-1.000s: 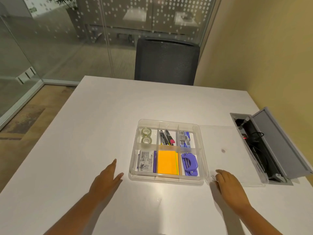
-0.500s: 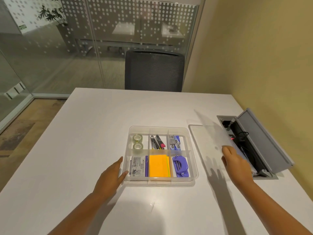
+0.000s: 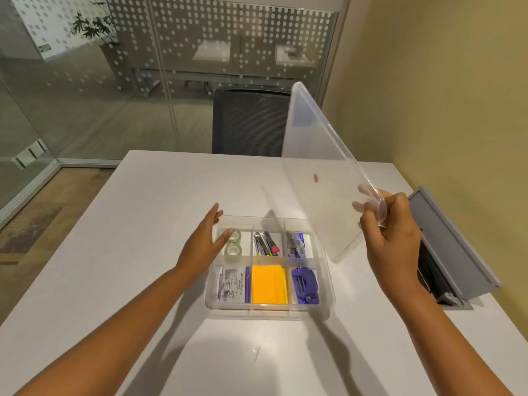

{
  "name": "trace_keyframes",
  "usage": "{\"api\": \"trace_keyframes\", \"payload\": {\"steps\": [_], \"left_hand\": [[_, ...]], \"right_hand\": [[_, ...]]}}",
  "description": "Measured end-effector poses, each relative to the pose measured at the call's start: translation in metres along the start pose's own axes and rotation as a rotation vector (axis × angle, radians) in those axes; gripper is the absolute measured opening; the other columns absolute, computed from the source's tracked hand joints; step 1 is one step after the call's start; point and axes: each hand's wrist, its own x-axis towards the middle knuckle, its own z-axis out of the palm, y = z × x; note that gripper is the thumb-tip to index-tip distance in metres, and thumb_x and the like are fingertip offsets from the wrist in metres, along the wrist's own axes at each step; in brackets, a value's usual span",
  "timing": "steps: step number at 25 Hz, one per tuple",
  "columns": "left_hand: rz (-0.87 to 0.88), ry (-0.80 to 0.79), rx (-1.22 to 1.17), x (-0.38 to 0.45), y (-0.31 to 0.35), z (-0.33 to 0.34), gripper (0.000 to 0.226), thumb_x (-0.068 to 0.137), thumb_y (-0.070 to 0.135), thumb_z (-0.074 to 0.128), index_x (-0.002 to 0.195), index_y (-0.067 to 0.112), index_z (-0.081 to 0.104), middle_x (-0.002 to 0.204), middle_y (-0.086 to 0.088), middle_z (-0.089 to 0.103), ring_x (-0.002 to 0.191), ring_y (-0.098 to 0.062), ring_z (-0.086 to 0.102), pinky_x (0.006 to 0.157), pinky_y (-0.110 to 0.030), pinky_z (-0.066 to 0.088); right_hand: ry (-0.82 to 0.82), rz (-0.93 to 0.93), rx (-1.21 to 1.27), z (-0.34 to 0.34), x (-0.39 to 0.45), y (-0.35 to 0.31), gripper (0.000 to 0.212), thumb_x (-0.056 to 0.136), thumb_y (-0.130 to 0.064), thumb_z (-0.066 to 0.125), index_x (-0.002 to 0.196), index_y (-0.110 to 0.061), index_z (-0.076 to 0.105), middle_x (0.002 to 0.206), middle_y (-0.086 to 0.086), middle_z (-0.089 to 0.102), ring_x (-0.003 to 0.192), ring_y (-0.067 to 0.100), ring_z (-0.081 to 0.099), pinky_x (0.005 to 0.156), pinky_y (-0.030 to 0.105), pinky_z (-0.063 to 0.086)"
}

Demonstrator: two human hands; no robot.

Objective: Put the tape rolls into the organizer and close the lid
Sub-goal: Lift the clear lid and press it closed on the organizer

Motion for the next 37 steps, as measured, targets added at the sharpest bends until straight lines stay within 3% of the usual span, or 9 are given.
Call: {"api": "trace_keyframes", "payload": {"steps": [5, 7, 9, 12, 21, 25, 29, 33, 37], "left_hand": [[-0.191, 0.120, -0.178, 0.027, 0.003, -0.032, 0.064, 0.093, 0.031, 0.047, 0.145, 0.011, 0.016, 0.152, -0.010, 0.028, 0.138, -0.023, 0.031, 0.110, -0.034, 0.026], [-0.254, 0.075, -0.274, 0.027, 0.002, -0.042, 0.060, 0.093, 0.035, 0.043, 0.144, 0.015, 0.018, 0.141, -0.007, 0.043, 0.126, -0.023, 0.047, 0.104, -0.032, 0.030], [-0.300, -0.035, -0.354, 0.020, 0.000, -0.049, 0.055, 0.093, 0.041, 0.040, 0.141, 0.017, 0.028, 0.114, -0.004, 0.064, 0.089, -0.019, 0.068, 0.090, -0.029, 0.046], [-0.353, -0.100, -0.409, 0.010, -0.005, -0.046, 0.040, 0.093, 0.040, 0.042, 0.127, 0.018, 0.049, 0.078, -0.003, 0.067, 0.047, -0.010, 0.062, 0.054, -0.019, 0.054], [-0.459, -0.015, -0.412, 0.016, -0.032, -0.010, 0.029, 0.098, 0.027, 0.039, 0.114, 0.015, 0.060, 0.041, 0.003, 0.057, 0.033, -0.007, 0.051, 0.033, -0.016, 0.036], [-0.518, 0.072, -0.451, 0.024, -0.043, 0.009, 0.033, 0.097, 0.025, 0.042, 0.127, 0.013, 0.048, 0.048, -0.002, 0.059, 0.032, -0.008, 0.051, 0.032, -0.016, 0.034], [-0.556, 0.052, -0.390, 0.025, -0.052, 0.023, 0.043, 0.097, 0.019, 0.042, 0.138, 0.022, 0.032, 0.066, -0.010, 0.064, 0.036, -0.008, 0.056, 0.038, -0.021, 0.045], [-0.620, 0.013, -0.368, 0.027, -0.062, 0.030, 0.044, 0.096, 0.016, 0.043, 0.139, 0.022, 0.034, 0.073, -0.008, 0.065, 0.044, -0.012, 0.055, 0.039, -0.019, 0.045], [-0.589, 0.008, -0.183, 0.027, -0.065, 0.038, 0.047, 0.094, 0.018, 0.048, 0.140, 0.020, 0.036, 0.097, -0.007, 0.057, 0.082, -0.021, 0.057, 0.074, -0.032, 0.049]], "right_hand": [[-0.144, 0.234, 0.522, 0.014, 0.020, -0.006, 0.030, 0.097, -0.019, 0.044, 0.073, -0.034, 0.038, 0.103, -0.005, 0.072, 0.080, 0.022, 0.074, 0.055, 0.031, 0.060], [-0.182, 0.394, 0.619, 0.023, 0.025, 0.002, 0.025, 0.097, -0.023, 0.044, 0.073, -0.026, 0.038, 0.097, -0.005, 0.075, 0.078, 0.026, 0.074, 0.055, 0.033, 0.060], [-0.218, 0.510, 0.666, 0.033, 0.028, 0.014, 0.022, 0.096, -0.027, 0.046, 0.075, -0.023, 0.041, 0.095, -0.005, 0.076, 0.078, 0.028, 0.074, 0.056, 0.033, 0.061], [-0.229, 0.628, 0.716, 0.046, 0.030, 0.034, 0.023, 0.096, -0.028, 0.047, 0.074, -0.022, 0.042, 0.095, 0.000, 0.076, 0.079, 0.030, 0.074, 0.055, 0.033, 0.061], [-0.149, 0.938, 0.827, 0.073, 0.061, 0.106, 0.021, 0.096, -0.031, 0.047, 0.110, -0.016, 0.050, 0.109, 0.008, 0.064, 0.088, 0.021, 0.071, 0.062, 0.031, 0.061], [-0.317, 0.805, 0.311, 0.088, 0.037, 0.138, 0.044, 0.090, -0.031, 0.056, 0.129, -0.019, 0.040, 0.103, 0.005, 0.067, 0.079, 0.027, 0.071, 0.068, 0.039, 0.059], [-0.425, 0.668, -0.162, 0.098, -0.008, 0.174, 0.035, 0.092, -0.020, 0.054, 0.127, -0.013, 0.052, 0.082, 0.010, 0.067, 0.054, 0.017, 0.057, 0.045, 0.016, 0.046], [-0.420, 0.647, -0.250, 0.102, -0.028, 0.187, 0.033, 0.095, -0.024, 0.049, 0.127, -0.018, 0.054, 0.081, 0.008, 0.062, 0.065, 0.018, 0.056, 0.054, 0.020, 0.042], [-0.356, 0.652, -0.258, 0.099, -0.040, 0.186, 0.035, 0.095, -0.024, 0.048, 0.129, -0.016, 0.053, 0.082, 0.007, 0.062, 0.069, 0.021, 0.057, 0.065, 0.027, 0.045]]}}
